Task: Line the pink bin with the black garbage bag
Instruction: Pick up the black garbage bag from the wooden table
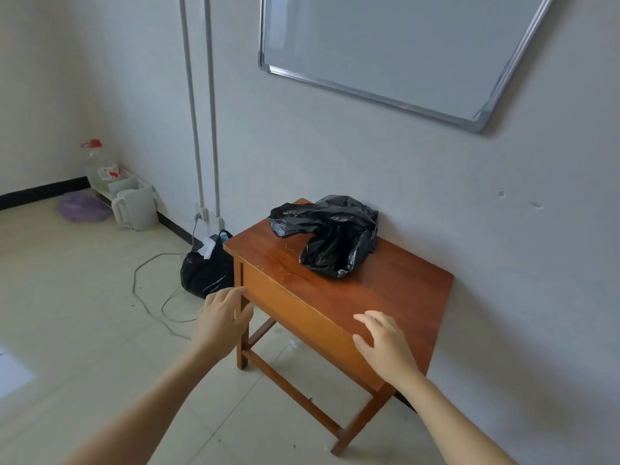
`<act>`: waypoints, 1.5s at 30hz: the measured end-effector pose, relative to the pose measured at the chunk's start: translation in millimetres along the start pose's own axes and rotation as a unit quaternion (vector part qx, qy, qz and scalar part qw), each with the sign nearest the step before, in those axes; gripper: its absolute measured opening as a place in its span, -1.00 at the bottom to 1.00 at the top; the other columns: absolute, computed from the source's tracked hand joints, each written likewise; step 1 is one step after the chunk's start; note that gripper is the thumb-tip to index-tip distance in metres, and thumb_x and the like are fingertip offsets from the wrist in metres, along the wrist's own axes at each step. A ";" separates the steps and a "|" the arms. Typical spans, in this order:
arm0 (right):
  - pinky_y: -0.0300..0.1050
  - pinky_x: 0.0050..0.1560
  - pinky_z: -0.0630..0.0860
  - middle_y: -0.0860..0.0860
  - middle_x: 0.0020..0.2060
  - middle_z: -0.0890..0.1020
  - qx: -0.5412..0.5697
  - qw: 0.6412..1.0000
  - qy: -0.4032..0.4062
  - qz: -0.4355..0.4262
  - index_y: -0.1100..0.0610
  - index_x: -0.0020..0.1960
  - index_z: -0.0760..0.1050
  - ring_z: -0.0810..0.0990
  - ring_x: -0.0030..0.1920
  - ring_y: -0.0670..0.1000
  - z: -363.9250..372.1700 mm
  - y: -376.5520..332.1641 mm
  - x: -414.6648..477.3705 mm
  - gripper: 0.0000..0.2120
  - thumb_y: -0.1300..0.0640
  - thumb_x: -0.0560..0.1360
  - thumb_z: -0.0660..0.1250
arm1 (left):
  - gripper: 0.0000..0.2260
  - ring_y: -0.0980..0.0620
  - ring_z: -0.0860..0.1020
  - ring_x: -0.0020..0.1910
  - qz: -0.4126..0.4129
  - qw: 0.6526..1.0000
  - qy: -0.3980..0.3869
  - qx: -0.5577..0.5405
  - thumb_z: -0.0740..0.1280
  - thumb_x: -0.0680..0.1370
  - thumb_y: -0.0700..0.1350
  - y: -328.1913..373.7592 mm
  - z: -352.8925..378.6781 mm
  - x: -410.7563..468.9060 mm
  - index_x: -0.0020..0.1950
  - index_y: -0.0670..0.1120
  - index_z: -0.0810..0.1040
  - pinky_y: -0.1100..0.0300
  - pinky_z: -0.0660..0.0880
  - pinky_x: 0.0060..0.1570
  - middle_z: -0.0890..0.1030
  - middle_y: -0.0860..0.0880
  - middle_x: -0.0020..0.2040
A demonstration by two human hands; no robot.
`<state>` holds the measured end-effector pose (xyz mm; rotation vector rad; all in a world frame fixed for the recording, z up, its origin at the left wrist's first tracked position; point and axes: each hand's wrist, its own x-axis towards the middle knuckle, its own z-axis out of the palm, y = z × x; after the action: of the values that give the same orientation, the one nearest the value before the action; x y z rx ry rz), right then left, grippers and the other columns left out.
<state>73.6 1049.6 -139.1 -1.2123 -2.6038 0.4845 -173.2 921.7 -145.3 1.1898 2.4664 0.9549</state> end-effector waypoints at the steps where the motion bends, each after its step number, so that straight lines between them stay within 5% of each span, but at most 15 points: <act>1: -0.08 0.35 0.26 0.01 0.32 0.40 0.012 1.000 0.000 0.008 0.05 0.32 0.35 0.27 0.36 -0.03 0.9 8.2 7.8 -0.64 0.06 0.54 0.21 | -0.64 -0.09 0.28 0.38 -0.006 1.000 -0.002 -0.005 0.18 0.56 -0.02 1.9 7.8 6.9 0.34 -0.06 0.37 -0.03 0.28 0.31 0.42 -0.10 0.36; 10: -0.11 0.30 0.33 0.02 0.27 0.46 0.082 0.996 0.015 0.042 0.10 0.28 0.40 0.34 0.31 -0.02 -11.9 86.0 93.7 -0.69 0.12 0.54 0.22 | -0.63 -0.08 0.23 0.40 -0.047 0.999 -0.017 -0.021 0.17 0.57 -0.01 45.8 75.5 78.5 0.36 -0.05 0.34 -0.01 0.24 0.34 0.39 -0.10 0.38; 16: -0.30 0.12 0.32 0.03 0.24 0.47 0.156 0.984 -0.010 0.080 0.10 0.25 0.42 0.40 0.25 -0.05 4.3 117.6 125.5 -0.71 0.13 0.54 0.21 | -0.65 -0.10 0.26 0.38 -0.108 0.990 0.001 -0.090 0.18 0.57 -0.06 71.6 121.6 99.4 0.35 -0.07 0.36 -0.05 0.24 0.36 0.40 -0.12 0.36; 22: -0.23 0.15 0.34 0.05 0.20 0.49 0.226 0.965 -0.018 0.129 0.13 0.21 0.45 0.43 0.22 -0.02 24.7 125.7 159.3 -0.75 0.16 0.55 0.20 | -0.65 -0.08 0.29 0.36 -0.147 0.985 0.018 -0.093 0.20 0.57 -0.09 64.6 149.8 113.6 0.35 -0.10 0.36 0.00 0.26 0.33 0.41 -0.12 0.35; 28: -0.14 0.17 0.35 0.11 0.23 0.48 0.286 0.937 0.076 0.185 0.12 0.29 0.37 0.45 0.22 0.05 19.9 120.9 211.8 -0.69 0.15 0.56 0.17 | -0.63 -0.14 0.10 0.44 -0.037 0.993 0.113 -0.006 0.25 0.53 -0.06 70.4 134.6 197.9 0.33 -0.08 0.37 -0.14 0.12 0.38 0.29 -0.15 0.43; 35: -0.02 0.39 0.15 0.09 0.41 0.21 0.364 0.897 0.108 0.227 -0.05 0.41 0.19 0.20 0.41 0.02 7.7 102.5 288.7 -0.60 -0.01 0.58 0.07 | -0.53 -0.01 0.01 0.51 0.081 0.992 -0.032 0.088 0.00 0.57 0.16 89.3 127.4 323.5 0.45 0.05 0.16 -0.22 -0.13 0.42 0.26 -0.01 0.48; 38: 0.05 0.42 0.18 0.08 0.41 0.26 0.383 0.880 0.095 0.263 0.01 0.24 0.45 0.24 0.40 0.04 17.5 98.4 304.1 -0.67 -0.04 0.59 0.04 | -0.51 -0.03 0.30 0.41 0.060 0.981 -0.137 0.124 -0.08 0.56 0.21 94.7 134.2 350.4 0.42 0.04 0.23 -0.31 -0.16 0.39 0.55 -0.07 0.24; 40: 0.06 0.38 0.26 0.03 0.26 0.44 0.379 0.873 0.088 0.295 0.13 -0.01 0.57 0.32 0.36 0.06 25.4 96.9 302.3 -0.61 -0.08 0.58 0.05 | -0.51 -0.05 0.57 0.05 0.047 0.977 -0.166 0.125 -0.10 0.56 0.22 95.4 139.4 347.2 0.13 0.01 0.51 -0.31 -0.12 0.42 0.63 -0.01 -0.26; 42: 0.05 0.28 0.35 0.03 0.13 0.52 0.321 0.892 0.078 0.307 0.13 -0.33 0.52 0.41 0.27 0.08 32.2 97.3 296.7 -0.59 -0.06 0.56 0.13 | -0.52 0.01 0.55 -0.30 0.048 0.979 -0.153 0.126 -0.02 0.56 0.21 91.6 148.7 336.2 -0.24 -0.07 0.53 -0.24 0.00 0.41 0.49 0.03 -0.49; 43: 0.05 0.20 0.39 0.09 0.06 0.54 0.286 0.907 0.071 0.302 0.09 -0.46 0.41 0.46 0.18 0.09 35.1 97.7 293.3 -0.57 -0.02 0.55 0.19 | -0.55 0.01 0.55 -0.30 0.043 0.980 -0.147 0.127 0.04 0.55 0.19 88.0 153.6 329.1 -0.27 -0.07 0.52 -0.19 0.06 0.41 0.50 0.03 -0.47; 45: -0.06 -0.07 0.39 0.12 -0.21 0.48 0.234 0.926 0.075 0.287 0.07 -0.50 0.23 0.47 -0.16 0.05 42.6 99.5 287.6 -0.55 0.06 0.47 0.34 | -0.63 -0.09 0.53 0.09 0.031 0.979 -0.132 0.151 0.15 0.50 0.23 77.8 164.3 314.5 0.01 -0.01 0.56 -0.14 0.11 0.40 0.61 -0.08 -0.06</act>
<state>-53.4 1323.2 -197.9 -1.7222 -1.8142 1.0026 -249.7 1272.7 -199.4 1.3922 2.4237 0.4089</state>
